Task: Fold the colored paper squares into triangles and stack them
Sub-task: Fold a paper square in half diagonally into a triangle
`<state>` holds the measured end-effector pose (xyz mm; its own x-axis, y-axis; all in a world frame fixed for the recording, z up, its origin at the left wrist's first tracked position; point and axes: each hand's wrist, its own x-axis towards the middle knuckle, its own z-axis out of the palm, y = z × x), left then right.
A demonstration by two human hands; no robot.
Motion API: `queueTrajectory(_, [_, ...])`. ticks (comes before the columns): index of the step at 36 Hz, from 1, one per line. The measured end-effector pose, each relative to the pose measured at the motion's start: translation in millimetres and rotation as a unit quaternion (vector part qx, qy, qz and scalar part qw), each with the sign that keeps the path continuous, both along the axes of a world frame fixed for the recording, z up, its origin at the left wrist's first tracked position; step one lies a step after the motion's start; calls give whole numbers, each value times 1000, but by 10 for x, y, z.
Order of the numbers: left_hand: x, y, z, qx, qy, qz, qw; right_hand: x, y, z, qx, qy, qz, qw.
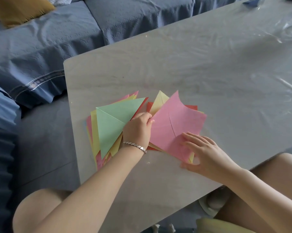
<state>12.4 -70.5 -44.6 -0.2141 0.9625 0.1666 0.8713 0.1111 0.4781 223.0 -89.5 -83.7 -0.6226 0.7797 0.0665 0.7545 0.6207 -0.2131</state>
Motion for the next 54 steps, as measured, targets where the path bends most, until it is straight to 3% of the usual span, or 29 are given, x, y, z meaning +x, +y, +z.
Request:
queueTrajectory(4, [-50,-5,18,67,-21,12,997,13,-7,-15,-5,11,-11,1000])
queueTrajectory(12, [-190,-86,167,-38,-239,103,965,25,27,-38,1,98,28,995])
queueTrajectory(17, [-342,-144,109,-83,-297,141,941,34,66,-10,20,133,90,987])
queueTrajectory(27, [-462,-277,16,-126,-258,78,955,25,66,167,-40,214,113,969])
queueTrajectory(34, [-438,-345,93,-120,-239,-17,963,-55,146,461,-164,346,-36,923])
queueTrajectory(40, [-410,-408,232,-156,-294,-96,938,-100,218,613,-229,381,-116,888])
queueTrajectory(44, [-366,-436,277,-175,-274,-106,940,-153,166,628,-217,388,-136,885])
queueTrajectory(48, [-236,-464,315,-102,-269,-93,953,-228,88,630,-219,417,-163,867])
queueTrajectory(54, [12,-566,391,35,-239,-124,962,-350,-24,688,-211,419,-159,869])
